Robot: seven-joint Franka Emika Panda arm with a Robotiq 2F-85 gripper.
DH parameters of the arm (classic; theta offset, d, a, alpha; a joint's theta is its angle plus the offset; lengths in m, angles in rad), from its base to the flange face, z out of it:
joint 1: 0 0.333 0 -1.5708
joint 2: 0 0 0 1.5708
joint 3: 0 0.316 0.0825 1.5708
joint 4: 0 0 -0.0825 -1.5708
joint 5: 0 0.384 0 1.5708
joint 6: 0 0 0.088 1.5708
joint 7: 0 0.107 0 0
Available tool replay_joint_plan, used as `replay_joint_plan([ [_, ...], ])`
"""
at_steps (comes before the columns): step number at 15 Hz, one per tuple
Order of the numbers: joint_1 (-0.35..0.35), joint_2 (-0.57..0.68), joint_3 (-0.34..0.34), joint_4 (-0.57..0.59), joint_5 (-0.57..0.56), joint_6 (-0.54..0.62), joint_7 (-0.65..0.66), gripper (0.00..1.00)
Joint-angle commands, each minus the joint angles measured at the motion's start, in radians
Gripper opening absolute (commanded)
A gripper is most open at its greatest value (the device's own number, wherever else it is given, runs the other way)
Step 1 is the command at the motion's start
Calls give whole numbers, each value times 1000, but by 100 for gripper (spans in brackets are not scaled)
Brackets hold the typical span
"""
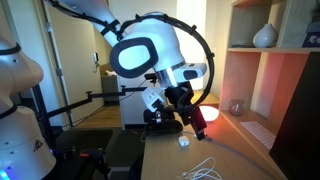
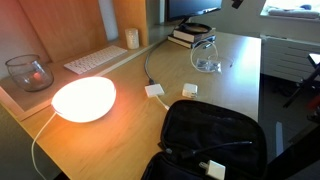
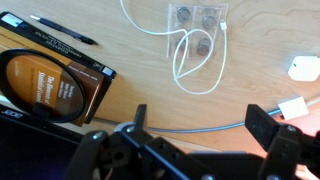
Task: Put the cord on the right side of the desk
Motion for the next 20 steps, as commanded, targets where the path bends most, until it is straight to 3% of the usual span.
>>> replay_joint_plan([
  [1,-2,-1,2,1,0,-3,0,100],
  [14,-2,-1,2,1,0,-3,0,100],
  [20,-7,87,-14,97,-35,-83,3,100],
])
